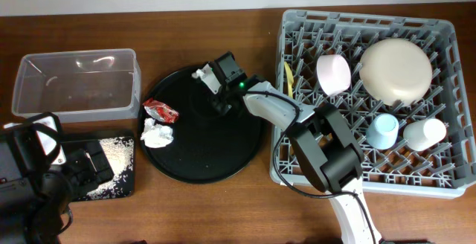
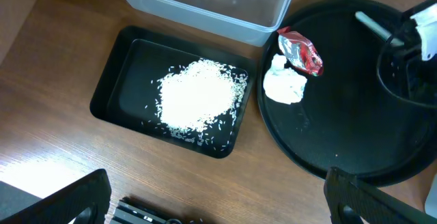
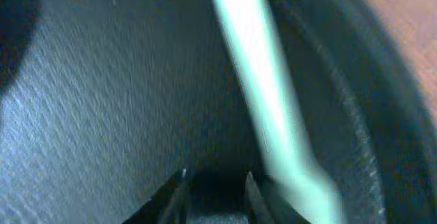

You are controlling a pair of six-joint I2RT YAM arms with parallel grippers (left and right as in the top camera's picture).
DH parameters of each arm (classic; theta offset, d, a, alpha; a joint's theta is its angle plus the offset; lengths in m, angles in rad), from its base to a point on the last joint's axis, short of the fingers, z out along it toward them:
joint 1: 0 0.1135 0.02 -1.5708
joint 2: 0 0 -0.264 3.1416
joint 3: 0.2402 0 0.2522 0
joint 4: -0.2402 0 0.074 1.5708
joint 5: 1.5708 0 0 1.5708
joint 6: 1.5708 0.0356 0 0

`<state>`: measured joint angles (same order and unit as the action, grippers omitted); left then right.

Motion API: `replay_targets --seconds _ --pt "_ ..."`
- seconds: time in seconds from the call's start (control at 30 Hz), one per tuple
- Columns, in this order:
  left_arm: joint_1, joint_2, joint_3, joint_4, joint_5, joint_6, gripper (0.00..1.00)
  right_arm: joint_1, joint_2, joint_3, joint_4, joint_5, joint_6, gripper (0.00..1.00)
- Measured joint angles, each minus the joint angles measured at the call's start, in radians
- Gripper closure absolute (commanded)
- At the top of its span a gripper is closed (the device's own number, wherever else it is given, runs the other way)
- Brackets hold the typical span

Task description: Sort waste into correct bins and load items into the dishwasher rack

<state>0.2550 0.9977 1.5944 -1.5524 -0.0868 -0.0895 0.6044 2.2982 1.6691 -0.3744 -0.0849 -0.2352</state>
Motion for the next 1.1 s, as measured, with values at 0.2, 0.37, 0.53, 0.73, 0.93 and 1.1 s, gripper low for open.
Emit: replay_targets --seconds 0.2,0.37,0.53,0.73,0.93,1.1 --pt "0.0 0.0 0.0 0.0 0.0 0.0 0.01 -0.003 0.0 0.004 -0.011 0.008 0.005 0.53" --pt "0.0 0.0 0.0 0.0 0.0 0.0 0.01 -0.002 -0.008 0.003 -0.027 0.012 0.004 0.5" --pt "0.0 0.0 0.0 0.0 0.0 0.0 0.01 -0.002 -0.045 0.002 -0.034 0.003 0.003 0.5" --pt "0.0 0.0 0.0 0.0 0.0 0.0 0.01 -0.001 -0.078 0.002 -0.03 -0.076 0.005 0.4" --pt "0.0 0.0 0.0 0.0 0.0 0.0 0.01 -0.003 -0.078 0.002 0.066 -0.039 0.0 0.37" --pt "0.0 0.0 0.0 0.0 0.0 0.0 0.01 -0.008 -0.058 0.002 0.084 -0.029 -0.001 0.37"
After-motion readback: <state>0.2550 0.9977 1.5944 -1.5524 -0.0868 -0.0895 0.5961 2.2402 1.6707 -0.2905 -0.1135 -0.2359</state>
